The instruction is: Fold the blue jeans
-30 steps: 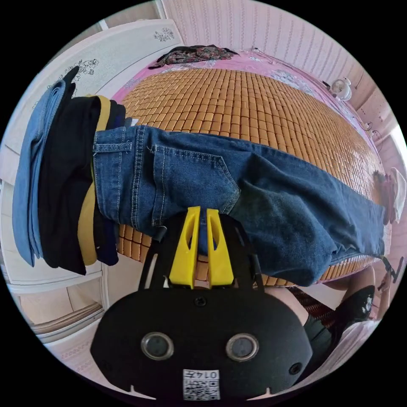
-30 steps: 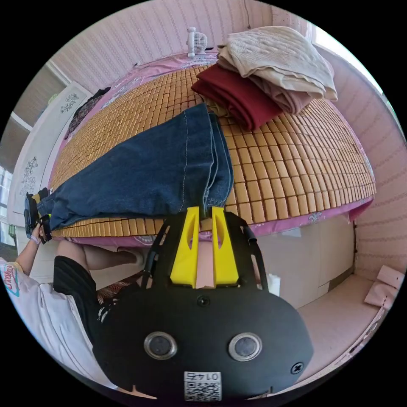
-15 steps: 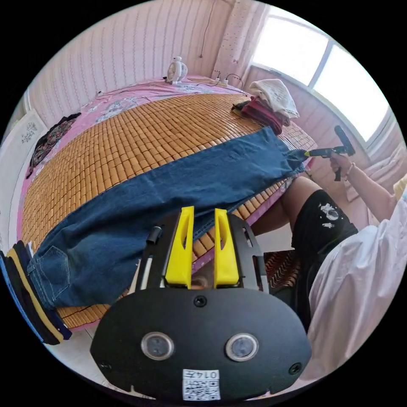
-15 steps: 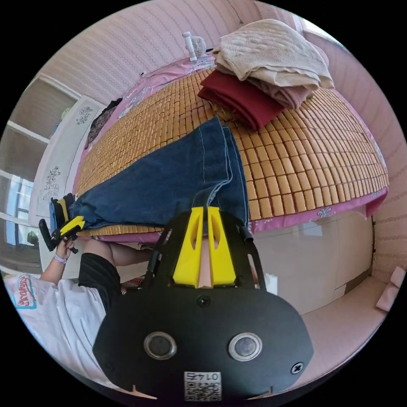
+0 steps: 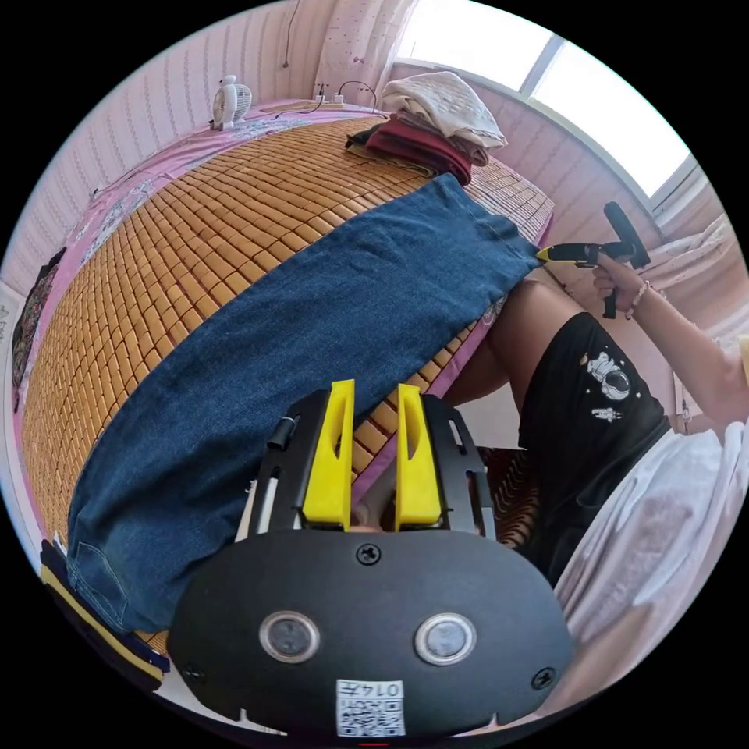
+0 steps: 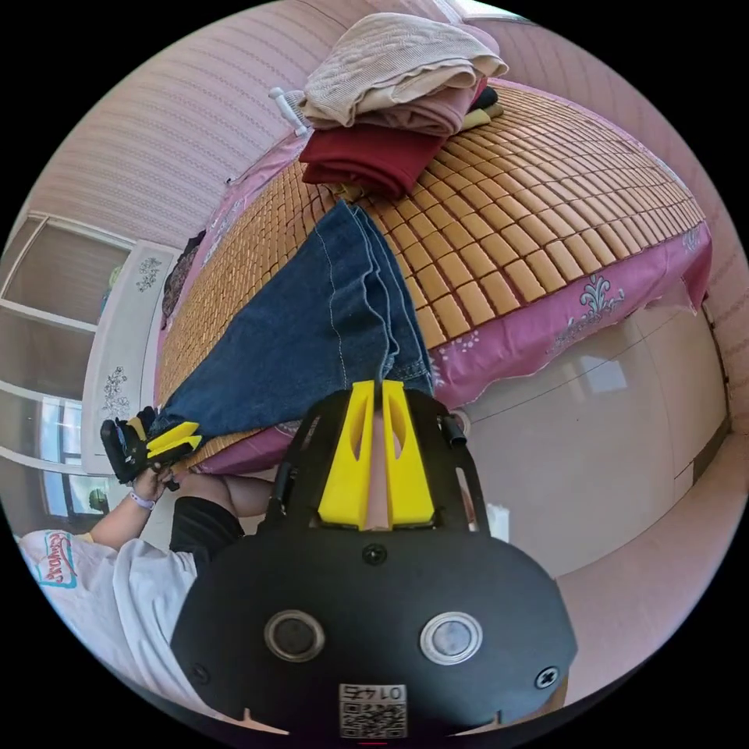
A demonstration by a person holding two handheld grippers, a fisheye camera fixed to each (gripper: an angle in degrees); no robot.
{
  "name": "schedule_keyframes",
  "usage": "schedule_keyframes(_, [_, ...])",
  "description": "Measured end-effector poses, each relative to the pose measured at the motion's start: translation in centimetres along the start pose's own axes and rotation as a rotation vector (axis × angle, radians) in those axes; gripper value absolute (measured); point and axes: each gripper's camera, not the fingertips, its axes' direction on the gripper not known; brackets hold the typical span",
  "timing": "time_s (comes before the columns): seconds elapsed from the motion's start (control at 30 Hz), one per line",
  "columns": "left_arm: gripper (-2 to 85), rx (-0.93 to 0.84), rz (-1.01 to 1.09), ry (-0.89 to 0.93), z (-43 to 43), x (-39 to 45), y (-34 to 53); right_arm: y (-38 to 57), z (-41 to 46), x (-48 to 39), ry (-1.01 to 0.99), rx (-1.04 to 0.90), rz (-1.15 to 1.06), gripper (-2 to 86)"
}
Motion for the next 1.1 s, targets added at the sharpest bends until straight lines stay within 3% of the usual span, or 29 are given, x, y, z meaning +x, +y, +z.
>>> schedule_keyframes(0.13, [9.6, 0.027, 0.015, 0.052, -1.3, 1.6, -2.9, -3.5, -8.6, -7.0, -0.139, 0.231, -0.247, 0.8])
schedule_keyframes(0.23, [9.7, 0.101, 0.066, -0.003, -3.6, 3.9, -4.8, -2.1, -12.7, -9.4, -0.042, 0.326, -0.373, 0.8])
schedule_keyframes(0.33, [9.0, 0.048, 0.105, -0.014, -2.6, 5.5, -6.1, 0.3, -8.1, -3.8, 0.091, 0.195, -0.180, 1.0])
schedule_keyframes(0.43, [9.3, -0.087, 0.070, 0.028, 0.4, 5.9, -6.4, 2.0, -0.3, 3.3, 0.071, 0.012, 0.069, 1.4])
schedule_keyframes(0.77, [9.2, -0.060, 0.061, 0.026, -1.6, 8.0, -6.1, 0.8, 0.9, 0.1, 0.274, 0.091, 0.014, 5.7])
schedule_keyframes(0.93, [8.7, -0.049, 0.024, 0.000, -2.6, 8.6, -4.2, 0.6, 5.2, 0.8, 0.224, 0.044, 0.043, 15.1])
schedule_keyframes(1.03, [8.5, -0.036, -0.029, -0.002, -3.5, 8.2, -2.6, 0.7, 7.9, 2.0, 0.062, -0.062, 0.071, 12.6])
schedule_keyframes(1.1, [8.5, -0.029, -0.052, -0.019, -4.0, 8.1, -1.5, 0.5, 8.0, 1.6, 0.057, -0.089, 0.077, 9.7])
